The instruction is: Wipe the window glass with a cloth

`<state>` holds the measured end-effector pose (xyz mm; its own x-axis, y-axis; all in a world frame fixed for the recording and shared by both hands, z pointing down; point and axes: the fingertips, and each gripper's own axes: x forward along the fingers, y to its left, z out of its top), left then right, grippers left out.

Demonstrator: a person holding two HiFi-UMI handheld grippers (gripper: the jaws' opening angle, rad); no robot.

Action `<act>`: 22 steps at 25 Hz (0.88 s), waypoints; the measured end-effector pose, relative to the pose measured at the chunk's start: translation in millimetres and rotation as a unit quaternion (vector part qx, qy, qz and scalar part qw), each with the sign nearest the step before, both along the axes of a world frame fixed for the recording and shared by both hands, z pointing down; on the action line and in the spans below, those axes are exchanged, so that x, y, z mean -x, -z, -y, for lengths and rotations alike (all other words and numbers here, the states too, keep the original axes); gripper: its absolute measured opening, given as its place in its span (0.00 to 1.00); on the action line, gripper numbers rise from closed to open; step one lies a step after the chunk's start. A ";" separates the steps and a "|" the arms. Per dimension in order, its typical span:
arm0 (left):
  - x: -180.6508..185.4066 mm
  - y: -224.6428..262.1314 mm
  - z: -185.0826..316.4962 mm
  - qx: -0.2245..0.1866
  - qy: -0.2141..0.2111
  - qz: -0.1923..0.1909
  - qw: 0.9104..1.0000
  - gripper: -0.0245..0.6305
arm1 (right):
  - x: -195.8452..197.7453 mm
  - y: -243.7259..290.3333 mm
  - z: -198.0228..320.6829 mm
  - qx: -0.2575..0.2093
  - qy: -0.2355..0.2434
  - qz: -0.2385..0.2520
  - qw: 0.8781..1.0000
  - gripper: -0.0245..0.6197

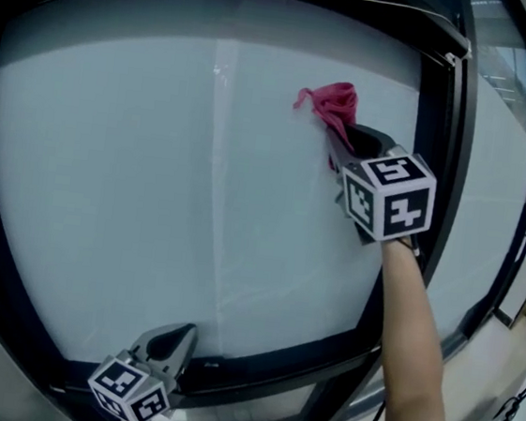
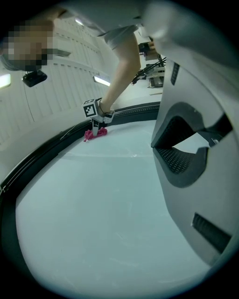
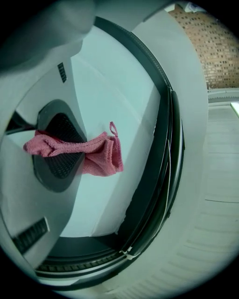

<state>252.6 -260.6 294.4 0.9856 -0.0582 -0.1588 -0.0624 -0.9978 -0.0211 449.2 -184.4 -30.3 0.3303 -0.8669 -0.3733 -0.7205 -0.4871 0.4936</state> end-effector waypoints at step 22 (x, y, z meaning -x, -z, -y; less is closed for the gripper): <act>-11.0 -72.0 -40.8 0.060 0.004 0.053 0.997 0.05 | -4.2 -246.0 1.9 0.096 0.030 0.094 0.990 0.13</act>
